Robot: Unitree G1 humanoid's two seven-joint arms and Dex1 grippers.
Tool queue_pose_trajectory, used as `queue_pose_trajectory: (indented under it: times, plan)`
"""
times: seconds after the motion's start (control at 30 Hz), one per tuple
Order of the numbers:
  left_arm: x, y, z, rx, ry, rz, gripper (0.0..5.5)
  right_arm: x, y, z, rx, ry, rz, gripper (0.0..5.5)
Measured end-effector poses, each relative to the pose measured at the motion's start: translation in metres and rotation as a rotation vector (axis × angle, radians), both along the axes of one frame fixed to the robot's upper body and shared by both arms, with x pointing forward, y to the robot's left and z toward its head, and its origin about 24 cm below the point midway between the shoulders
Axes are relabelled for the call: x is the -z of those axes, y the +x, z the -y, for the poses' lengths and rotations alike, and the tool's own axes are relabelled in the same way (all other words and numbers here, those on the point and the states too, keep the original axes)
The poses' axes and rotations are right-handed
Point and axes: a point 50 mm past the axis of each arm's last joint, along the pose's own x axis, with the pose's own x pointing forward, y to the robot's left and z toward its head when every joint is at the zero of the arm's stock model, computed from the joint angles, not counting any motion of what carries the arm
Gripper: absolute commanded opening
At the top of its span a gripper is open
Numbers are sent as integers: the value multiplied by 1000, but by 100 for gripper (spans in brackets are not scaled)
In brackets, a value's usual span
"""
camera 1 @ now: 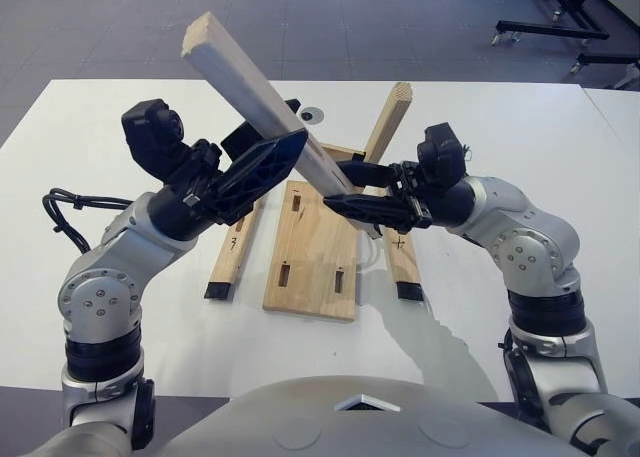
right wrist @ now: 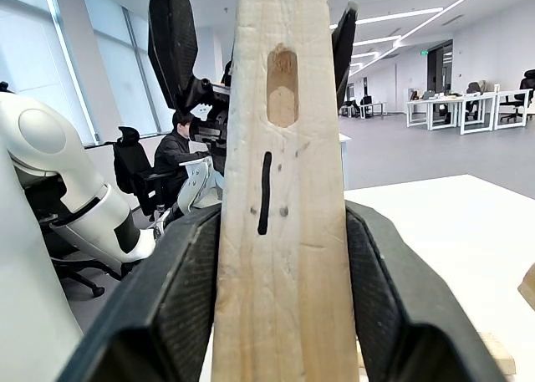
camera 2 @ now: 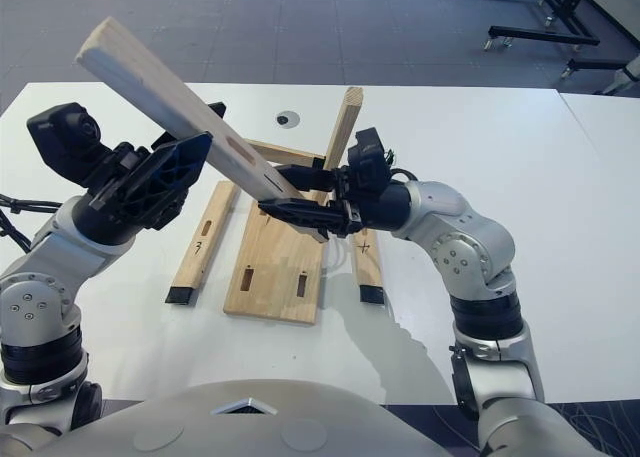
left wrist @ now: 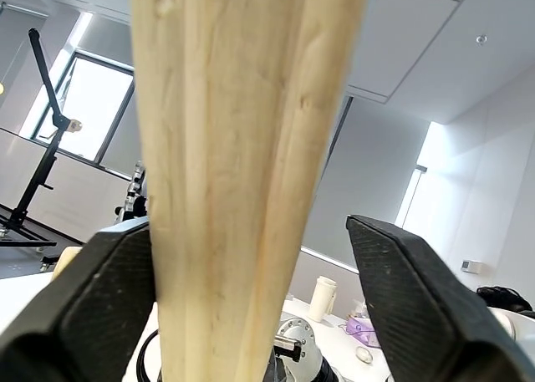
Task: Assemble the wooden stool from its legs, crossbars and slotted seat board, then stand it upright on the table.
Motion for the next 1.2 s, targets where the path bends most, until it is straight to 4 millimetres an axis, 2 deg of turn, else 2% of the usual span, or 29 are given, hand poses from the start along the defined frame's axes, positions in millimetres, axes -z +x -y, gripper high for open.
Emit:
queue_pose_trajectory:
  times: [0.23, 0.63, 0.7, 0.9, 1.03, 1.2]
  plan:
    - [6, 2, -2, -9, 13, -39, 234, 5, 1, -1, -10, -38, 9, 201]
    - [8, 4, -4, -21, 30, -22, 230, 11, 3, -2, 14, -31, 24, 201]
    - [10, 3, -4, -23, 30, -23, 230, 12, 3, -2, 8, -36, 5, 246]
    - [13, 3, -7, -72, 136, 63, 216, 15, 6, 21, 84, -62, -121, 370]
    - [2, 3, -27, -132, 165, 156, 202, 20, 4, 33, 114, -127, -148, 374]
    - [-2, 4, -37, -158, 197, 197, 202, 27, 0, 40, 105, -198, -157, 374]
